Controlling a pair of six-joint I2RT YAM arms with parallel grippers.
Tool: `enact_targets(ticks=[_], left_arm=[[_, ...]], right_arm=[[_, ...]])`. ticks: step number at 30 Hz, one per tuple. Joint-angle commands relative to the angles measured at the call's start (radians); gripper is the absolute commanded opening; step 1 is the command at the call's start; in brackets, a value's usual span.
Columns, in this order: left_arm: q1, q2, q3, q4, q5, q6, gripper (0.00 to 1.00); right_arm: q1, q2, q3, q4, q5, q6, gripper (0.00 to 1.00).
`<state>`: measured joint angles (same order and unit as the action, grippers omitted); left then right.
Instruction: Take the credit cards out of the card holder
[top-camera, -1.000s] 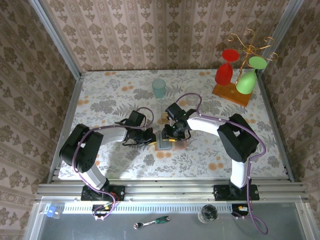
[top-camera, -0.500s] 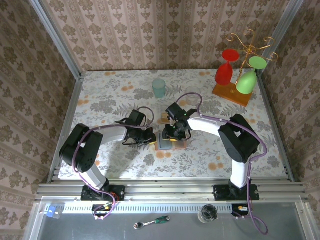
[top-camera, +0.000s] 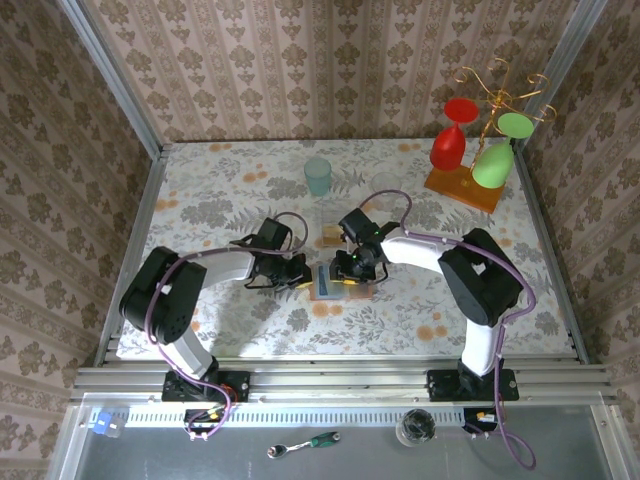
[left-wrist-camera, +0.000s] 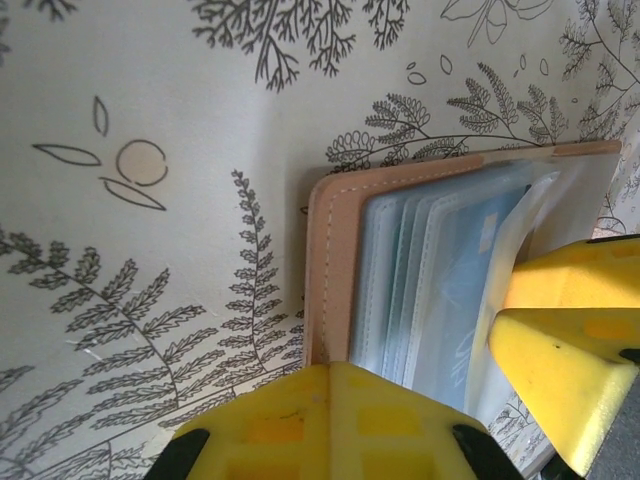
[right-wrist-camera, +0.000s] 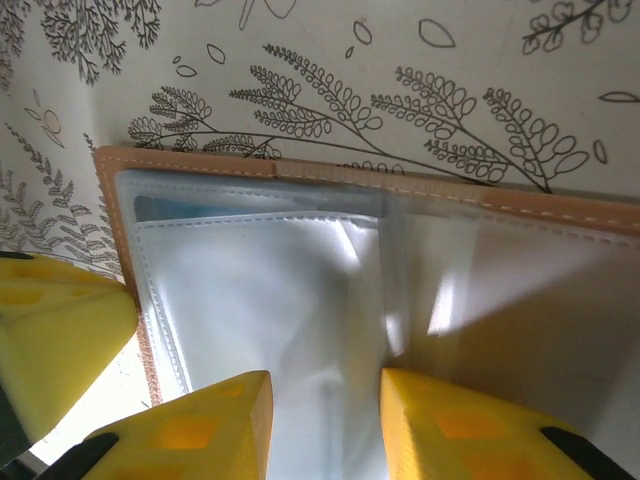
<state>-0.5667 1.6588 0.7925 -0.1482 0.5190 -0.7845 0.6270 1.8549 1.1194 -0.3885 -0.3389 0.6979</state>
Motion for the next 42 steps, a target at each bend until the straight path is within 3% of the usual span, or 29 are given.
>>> enact_targets(ticks=[1,17,35,42], left_arm=[[0.004,-0.057,0.02,-0.004,-0.007,-0.001,0.0],[-0.02,-0.015,0.027,0.115,0.088,-0.08,0.15],[-0.036,0.027,0.01,0.111,0.063,-0.089,0.18],[-0.039,0.028,0.009,0.116,0.069,-0.093,0.14]], right_arm=[[-0.011,-0.026,-0.031,0.029,-0.035,0.031,0.35],[-0.034,-0.02,-0.109,0.204,-0.136,0.134,0.33],[-0.035,-0.01,-0.115,0.219,-0.149,0.146,0.32],[-0.035,-0.014,-0.117,0.217,-0.147,0.144,0.32]])
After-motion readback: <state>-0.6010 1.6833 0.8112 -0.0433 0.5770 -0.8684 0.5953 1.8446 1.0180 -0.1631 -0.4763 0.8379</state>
